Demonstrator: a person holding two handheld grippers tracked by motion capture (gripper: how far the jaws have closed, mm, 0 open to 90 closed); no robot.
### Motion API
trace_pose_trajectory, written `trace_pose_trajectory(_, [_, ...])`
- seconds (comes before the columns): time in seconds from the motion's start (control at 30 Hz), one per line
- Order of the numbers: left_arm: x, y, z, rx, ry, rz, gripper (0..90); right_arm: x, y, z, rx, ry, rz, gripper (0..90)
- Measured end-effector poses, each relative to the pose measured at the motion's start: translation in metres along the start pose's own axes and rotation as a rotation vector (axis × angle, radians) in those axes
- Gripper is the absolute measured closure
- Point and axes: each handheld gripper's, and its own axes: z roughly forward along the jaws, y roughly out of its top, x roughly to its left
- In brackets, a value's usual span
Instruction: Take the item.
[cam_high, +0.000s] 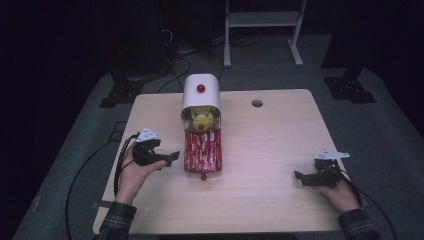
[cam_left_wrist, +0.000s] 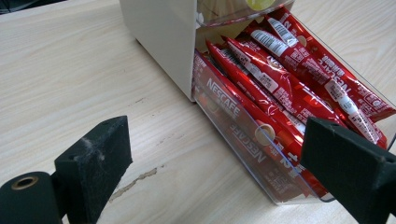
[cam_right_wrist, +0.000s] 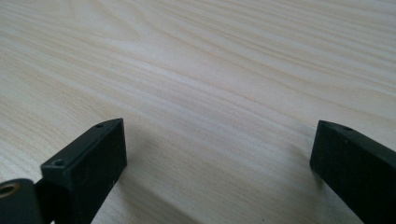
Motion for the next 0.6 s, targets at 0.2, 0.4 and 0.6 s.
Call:
trace_pose_trajectory(0.2, [-0.0014, 0.002, 0.0029, 0.002, -0.005, 0.006, 8.3, 0.0001, 0.0, 0.0, 0.0, 0.0, 0.001, 3.0])
trace_pose_trajectory(0.4, [-0.0042, 0.0056, 0.0048, 0.0, -0.011, 0.014, 8.3, 0.0, 0.0, 0.0, 0.0, 0.0, 0.001, 3.0])
trace_pose_trajectory(0.6, [-0.0066, 0.008, 0.0077, 0.002, -0.017, 0.013, 8.3, 0.0, 0.0, 0.0, 0.0, 0.0, 0.001, 3.0])
